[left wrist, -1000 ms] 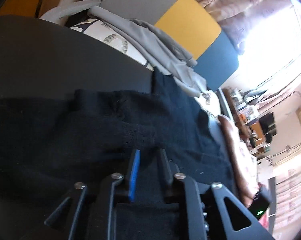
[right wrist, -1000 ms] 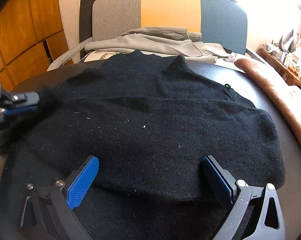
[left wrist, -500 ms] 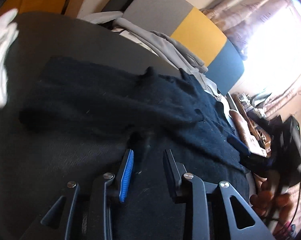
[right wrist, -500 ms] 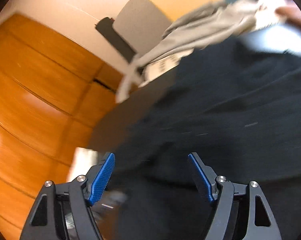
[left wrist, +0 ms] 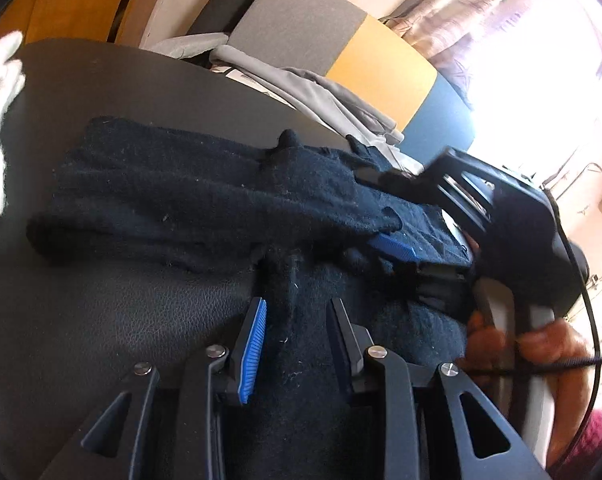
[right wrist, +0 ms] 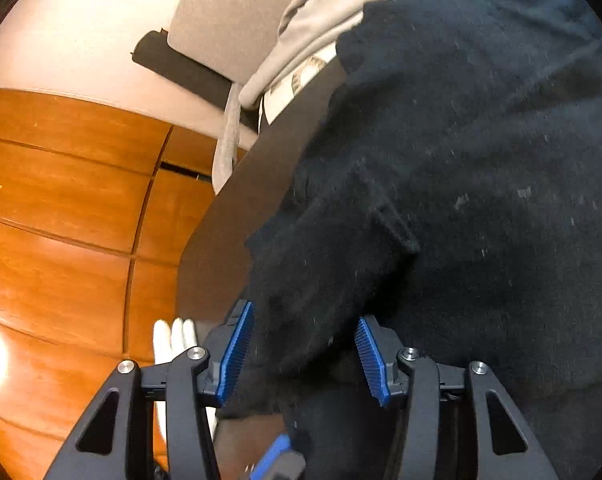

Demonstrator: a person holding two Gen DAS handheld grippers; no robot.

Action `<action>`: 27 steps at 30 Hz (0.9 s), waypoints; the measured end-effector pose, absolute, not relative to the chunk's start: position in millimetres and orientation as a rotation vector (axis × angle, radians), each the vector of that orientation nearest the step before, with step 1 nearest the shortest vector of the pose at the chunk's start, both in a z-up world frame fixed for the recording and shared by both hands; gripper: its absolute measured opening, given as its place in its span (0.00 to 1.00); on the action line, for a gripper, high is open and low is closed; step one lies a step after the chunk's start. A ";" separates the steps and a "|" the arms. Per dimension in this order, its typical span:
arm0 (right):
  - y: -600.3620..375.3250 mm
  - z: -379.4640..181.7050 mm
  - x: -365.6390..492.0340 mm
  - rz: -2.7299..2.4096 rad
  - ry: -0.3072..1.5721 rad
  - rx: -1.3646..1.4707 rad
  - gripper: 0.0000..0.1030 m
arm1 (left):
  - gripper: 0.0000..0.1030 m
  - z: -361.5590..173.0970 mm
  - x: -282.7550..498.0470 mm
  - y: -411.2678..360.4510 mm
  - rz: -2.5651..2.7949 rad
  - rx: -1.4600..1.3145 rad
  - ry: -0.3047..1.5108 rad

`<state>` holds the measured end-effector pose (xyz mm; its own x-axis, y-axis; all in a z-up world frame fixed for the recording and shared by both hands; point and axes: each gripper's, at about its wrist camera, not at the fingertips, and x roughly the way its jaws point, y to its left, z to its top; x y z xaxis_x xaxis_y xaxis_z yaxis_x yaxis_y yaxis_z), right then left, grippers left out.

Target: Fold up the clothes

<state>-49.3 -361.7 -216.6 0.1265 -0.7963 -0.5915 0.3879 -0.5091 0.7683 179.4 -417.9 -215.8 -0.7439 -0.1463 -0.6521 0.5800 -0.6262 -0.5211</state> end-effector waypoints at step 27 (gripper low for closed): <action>-270.4 -52.6 -135.3 -1.990 -0.024 0.956 0.05 | 0.34 -212.9 127.4 -429.4 -2.348 0.865 0.932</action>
